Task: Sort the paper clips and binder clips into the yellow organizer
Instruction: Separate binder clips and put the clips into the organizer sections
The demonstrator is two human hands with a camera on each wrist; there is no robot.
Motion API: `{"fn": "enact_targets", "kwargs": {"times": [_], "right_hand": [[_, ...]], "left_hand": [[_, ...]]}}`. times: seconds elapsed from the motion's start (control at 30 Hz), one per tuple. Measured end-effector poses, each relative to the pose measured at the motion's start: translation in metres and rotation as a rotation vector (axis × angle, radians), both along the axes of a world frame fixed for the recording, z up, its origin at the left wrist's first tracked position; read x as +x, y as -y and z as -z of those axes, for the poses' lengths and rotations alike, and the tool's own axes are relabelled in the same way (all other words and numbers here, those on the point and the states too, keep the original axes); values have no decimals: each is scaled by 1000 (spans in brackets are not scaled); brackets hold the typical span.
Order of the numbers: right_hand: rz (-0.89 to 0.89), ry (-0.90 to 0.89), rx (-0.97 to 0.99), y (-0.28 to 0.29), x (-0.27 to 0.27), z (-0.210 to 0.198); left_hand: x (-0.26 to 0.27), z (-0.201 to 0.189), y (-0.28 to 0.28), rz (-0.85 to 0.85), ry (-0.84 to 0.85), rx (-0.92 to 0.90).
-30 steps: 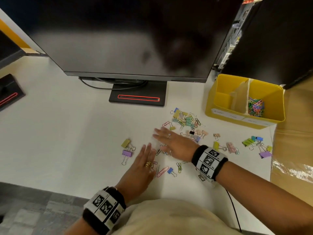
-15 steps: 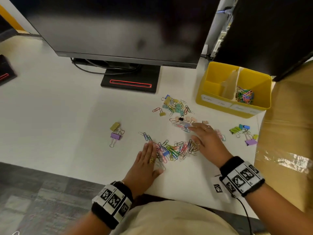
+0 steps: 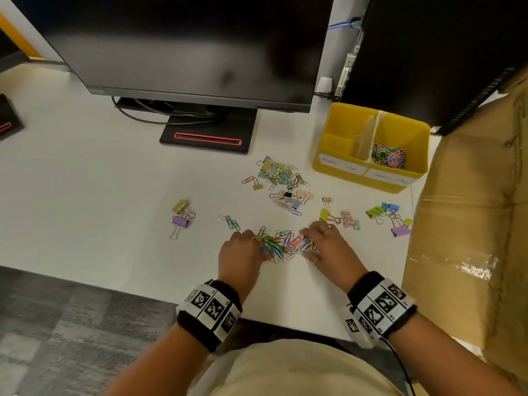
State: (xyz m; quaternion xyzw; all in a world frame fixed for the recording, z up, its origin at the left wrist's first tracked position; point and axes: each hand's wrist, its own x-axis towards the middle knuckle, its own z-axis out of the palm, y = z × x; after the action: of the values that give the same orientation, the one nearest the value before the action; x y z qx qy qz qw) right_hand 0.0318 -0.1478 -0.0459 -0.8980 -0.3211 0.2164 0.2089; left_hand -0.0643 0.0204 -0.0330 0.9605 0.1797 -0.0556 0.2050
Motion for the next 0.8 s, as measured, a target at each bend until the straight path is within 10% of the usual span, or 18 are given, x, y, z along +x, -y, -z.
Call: {"fn": "enact_targets", "kwargs": {"times": [0.43, 0.8], "right_hand": [[-179, -18, -7, -53, 17, -8], [-151, 221, 97, -47, 13, -8]], "left_hand": [[28, -29, -47, -300, 61, -400], [103, -15, -121, -302, -45, -37]]}}
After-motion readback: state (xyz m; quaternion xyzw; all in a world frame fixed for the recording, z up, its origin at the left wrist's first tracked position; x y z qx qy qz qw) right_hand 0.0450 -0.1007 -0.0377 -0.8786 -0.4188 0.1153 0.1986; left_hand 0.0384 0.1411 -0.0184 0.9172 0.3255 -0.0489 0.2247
